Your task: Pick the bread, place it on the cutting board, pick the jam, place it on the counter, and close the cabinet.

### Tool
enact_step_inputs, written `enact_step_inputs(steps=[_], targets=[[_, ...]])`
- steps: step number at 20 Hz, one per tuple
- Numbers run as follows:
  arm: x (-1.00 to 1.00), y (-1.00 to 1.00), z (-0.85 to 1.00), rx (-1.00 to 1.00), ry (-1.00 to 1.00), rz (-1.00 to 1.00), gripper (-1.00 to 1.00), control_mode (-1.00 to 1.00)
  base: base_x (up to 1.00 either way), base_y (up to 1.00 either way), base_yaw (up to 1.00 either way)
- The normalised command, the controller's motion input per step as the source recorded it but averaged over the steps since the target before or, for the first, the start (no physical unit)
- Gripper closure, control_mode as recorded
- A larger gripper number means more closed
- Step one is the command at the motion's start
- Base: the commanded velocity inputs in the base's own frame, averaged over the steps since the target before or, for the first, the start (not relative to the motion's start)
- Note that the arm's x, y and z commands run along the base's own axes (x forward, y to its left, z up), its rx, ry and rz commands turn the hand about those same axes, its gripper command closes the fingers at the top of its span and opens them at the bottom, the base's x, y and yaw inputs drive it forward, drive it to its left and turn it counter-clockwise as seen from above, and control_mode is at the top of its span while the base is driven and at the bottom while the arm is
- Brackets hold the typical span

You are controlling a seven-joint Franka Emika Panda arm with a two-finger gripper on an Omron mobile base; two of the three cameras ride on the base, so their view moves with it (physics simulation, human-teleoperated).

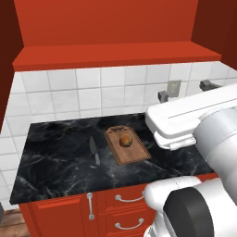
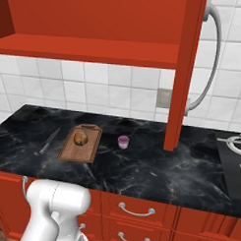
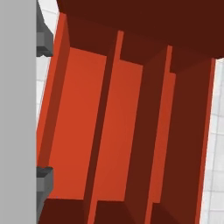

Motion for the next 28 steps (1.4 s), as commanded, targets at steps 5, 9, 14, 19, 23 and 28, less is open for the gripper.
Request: enact_step_inputs(steps=[5,9,14,19,23,28], targets=[[-0.33,0.11,0.12,0.00,0.00,0.05,-1.00,-1.00,0.00,0.00,0.00],[-0.44,0.05,0.33,0.00,0.00,0.03,-1.00,-1.00,0.00,0.00,0.00],[-0.48,0.09,0.24,0.00,0.00,0.04,-1.00,-1.00,0.00,0.00,0.00],[-0.47,0.20,0.10,0.00,0.00,0.02,-1.00,-1.00,0.00,0.00,0.00],[-0.34,0.36,0.02,0.00,0.00,0.00,-1.00,-1.00,0.00,0.00,0.00],[-0.35,0.38,0.00,0.00,0.00,0.00,-1.00,-1.00,0.00,0.00,0.00]])
